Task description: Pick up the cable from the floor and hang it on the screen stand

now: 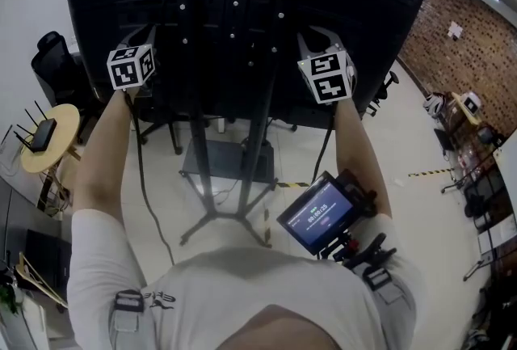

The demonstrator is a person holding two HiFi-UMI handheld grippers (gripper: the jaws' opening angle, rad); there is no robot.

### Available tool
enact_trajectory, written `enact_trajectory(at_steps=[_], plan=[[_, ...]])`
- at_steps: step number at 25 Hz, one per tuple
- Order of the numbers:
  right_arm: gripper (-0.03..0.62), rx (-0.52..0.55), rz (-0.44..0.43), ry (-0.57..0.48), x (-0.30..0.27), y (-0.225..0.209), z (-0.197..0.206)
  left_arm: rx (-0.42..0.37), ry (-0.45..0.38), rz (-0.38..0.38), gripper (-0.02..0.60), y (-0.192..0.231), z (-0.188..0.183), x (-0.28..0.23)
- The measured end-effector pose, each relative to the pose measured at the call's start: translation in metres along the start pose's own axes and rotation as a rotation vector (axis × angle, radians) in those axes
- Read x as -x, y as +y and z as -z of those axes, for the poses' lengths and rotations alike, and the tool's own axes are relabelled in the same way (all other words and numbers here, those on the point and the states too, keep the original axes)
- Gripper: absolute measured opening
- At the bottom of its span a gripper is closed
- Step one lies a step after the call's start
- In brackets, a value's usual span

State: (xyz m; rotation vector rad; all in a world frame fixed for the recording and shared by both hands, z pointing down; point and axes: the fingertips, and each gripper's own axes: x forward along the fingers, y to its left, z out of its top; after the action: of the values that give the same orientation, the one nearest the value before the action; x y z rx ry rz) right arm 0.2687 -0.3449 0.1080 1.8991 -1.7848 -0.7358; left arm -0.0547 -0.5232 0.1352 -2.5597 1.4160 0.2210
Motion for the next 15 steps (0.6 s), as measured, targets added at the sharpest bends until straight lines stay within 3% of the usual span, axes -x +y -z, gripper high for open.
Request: enact_trajectory(at_steps=[8,15], plan=[[0.064,-0.079,-0.002,-0.012,0.007,0.012,0.010,0.021,-0.017,0.033,0.020,-0.015,0.012,0.040],[0.052,-0.244,-0.023,-0.022,0.022,0.031,0.026,0.068,-0.006,0.092,0.017,-0.051,0.027,0.073]])
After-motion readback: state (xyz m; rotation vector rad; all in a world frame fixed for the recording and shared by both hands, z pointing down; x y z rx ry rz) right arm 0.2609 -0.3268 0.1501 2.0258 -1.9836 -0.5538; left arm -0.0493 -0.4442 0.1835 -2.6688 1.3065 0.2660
